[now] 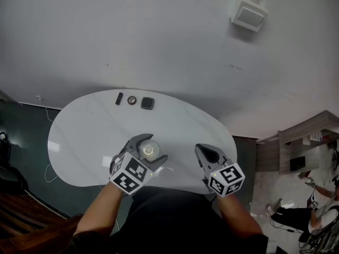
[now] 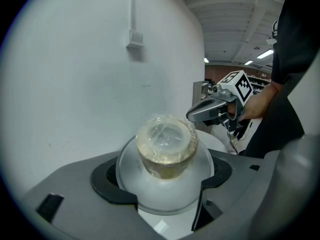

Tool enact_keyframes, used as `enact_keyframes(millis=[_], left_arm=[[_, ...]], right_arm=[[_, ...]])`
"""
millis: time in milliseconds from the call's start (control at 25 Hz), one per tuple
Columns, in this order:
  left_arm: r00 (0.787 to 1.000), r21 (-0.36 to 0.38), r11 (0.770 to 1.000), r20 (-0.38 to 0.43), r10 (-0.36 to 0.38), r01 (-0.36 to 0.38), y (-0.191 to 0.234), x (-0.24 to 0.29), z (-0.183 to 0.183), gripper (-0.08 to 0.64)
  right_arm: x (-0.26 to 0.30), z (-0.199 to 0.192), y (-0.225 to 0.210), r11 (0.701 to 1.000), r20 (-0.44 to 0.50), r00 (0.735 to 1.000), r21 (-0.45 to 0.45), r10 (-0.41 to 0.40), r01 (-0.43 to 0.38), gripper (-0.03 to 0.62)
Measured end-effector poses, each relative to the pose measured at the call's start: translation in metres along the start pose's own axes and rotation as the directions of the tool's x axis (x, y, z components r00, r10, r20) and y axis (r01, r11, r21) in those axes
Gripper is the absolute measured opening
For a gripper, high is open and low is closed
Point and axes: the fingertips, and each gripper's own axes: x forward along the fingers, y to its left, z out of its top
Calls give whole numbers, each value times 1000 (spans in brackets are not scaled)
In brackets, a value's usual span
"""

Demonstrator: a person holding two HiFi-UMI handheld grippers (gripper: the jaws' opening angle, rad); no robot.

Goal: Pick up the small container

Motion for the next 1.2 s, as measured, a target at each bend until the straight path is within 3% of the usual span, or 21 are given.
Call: enact_keyframes(millis=[1200], left_arm=[[1000,26,1000,5,-5,4,-11,-1,3,347]], right_arm=[[-10,-1,6,1000,23,1000,7,-17,17,-6]])
